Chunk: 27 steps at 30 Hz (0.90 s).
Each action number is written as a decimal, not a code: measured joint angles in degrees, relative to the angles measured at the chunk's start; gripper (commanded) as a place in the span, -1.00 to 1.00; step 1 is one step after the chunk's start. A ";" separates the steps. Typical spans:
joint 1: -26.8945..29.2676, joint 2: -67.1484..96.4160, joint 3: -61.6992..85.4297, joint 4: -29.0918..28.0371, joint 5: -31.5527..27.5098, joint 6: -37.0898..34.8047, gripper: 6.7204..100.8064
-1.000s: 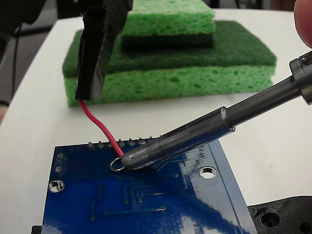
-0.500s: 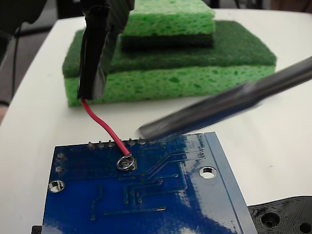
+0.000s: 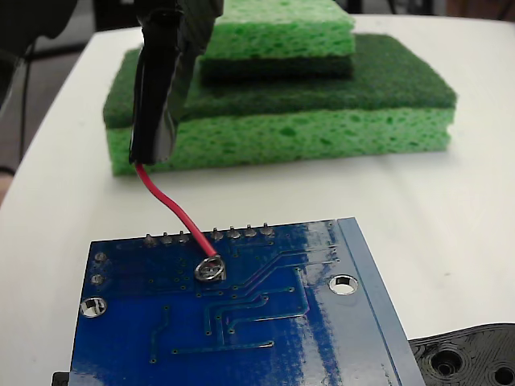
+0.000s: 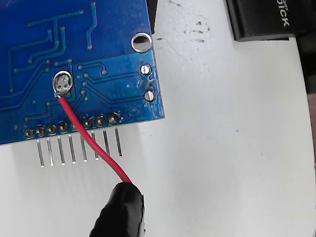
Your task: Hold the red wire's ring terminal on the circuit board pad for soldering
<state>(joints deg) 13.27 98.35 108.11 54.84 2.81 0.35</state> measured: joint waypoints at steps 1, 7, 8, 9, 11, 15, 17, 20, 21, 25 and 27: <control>0.00 0.00 0.00 0.00 0.00 0.00 0.99; -0.09 1.23 0.00 0.70 0.18 -0.09 0.99; -0.18 1.85 0.09 0.79 0.18 -0.26 0.99; -0.18 2.72 0.44 0.70 0.18 -0.35 0.99; -0.09 4.83 1.49 0.53 0.18 -0.53 0.99; -0.26 10.72 5.10 -0.88 0.09 -0.35 0.99; -0.88 15.12 8.88 -2.72 0.09 0.00 0.99; -1.49 23.47 16.26 -5.71 0.09 0.97 0.99; -1.85 26.46 18.98 -6.50 0.09 1.32 0.99; -2.20 39.11 30.76 -9.84 -0.44 2.20 0.99; -2.02 45.79 36.39 -10.63 -1.85 2.64 0.99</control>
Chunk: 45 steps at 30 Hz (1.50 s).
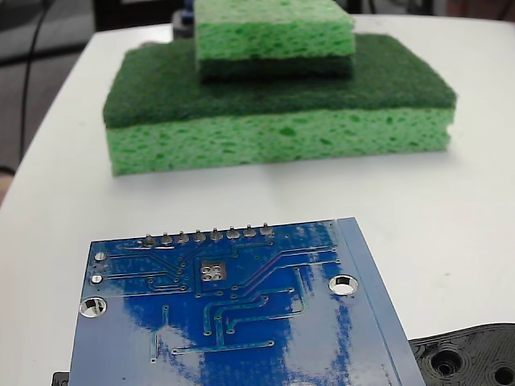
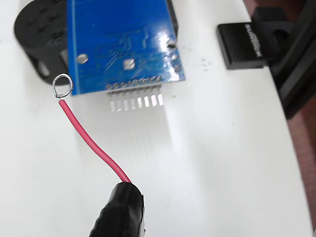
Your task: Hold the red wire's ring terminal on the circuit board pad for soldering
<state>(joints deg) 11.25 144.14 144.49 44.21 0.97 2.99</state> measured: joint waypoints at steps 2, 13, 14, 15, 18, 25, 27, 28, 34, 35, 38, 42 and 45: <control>0.00 7.12 5.54 -0.18 -1.41 0.35 0.99; -1.41 30.76 20.83 3.43 -7.03 2.55 0.99; -2.46 30.76 21.09 3.16 -6.86 2.90 0.99; -3.78 30.76 21.27 3.08 -6.68 3.25 0.99; -8.88 30.76 21.88 2.29 -3.34 4.22 0.99; -8.96 30.76 24.17 1.41 2.64 2.90 0.99; -7.73 30.76 24.96 1.23 2.46 2.64 0.99; -6.77 30.76 25.58 0.97 2.29 2.64 0.99; -5.19 30.76 26.98 0.70 0.53 2.20 0.99; -5.27 30.76 26.98 0.70 0.26 2.11 0.99; -5.36 30.76 26.98 0.62 0.35 2.11 0.99; -5.36 30.76 27.16 0.53 0.35 2.29 0.99; -5.63 30.76 27.25 0.44 0.35 2.29 0.99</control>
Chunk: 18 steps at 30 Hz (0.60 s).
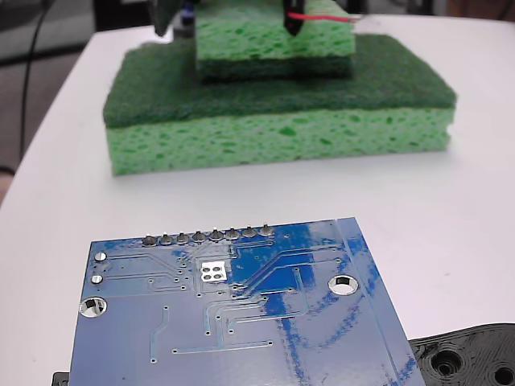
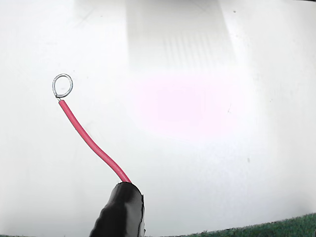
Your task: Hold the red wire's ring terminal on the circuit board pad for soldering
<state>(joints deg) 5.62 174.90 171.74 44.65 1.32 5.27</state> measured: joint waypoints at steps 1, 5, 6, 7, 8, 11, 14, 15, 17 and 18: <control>-0.09 0.00 0.00 0.00 0.09 0.00 0.99; -0.53 0.00 0.00 0.00 0.09 -0.53 0.99; -0.53 0.00 0.00 -0.09 0.00 -1.41 0.99; -0.53 0.00 0.00 -0.09 -0.53 -2.29 0.99; -0.53 0.00 0.00 -0.09 -1.41 -2.81 0.99; -0.53 0.00 0.00 -0.09 -3.43 -2.99 0.99; -0.26 0.00 0.09 -0.09 -3.78 -2.55 0.99; -0.26 0.00 0.09 -0.09 -3.78 -2.46 0.99; -0.26 0.00 0.09 -0.09 -3.78 -2.46 0.99; -0.26 0.00 0.09 -0.09 -3.78 -2.46 0.99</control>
<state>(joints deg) 5.36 174.90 171.83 44.56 -2.46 2.81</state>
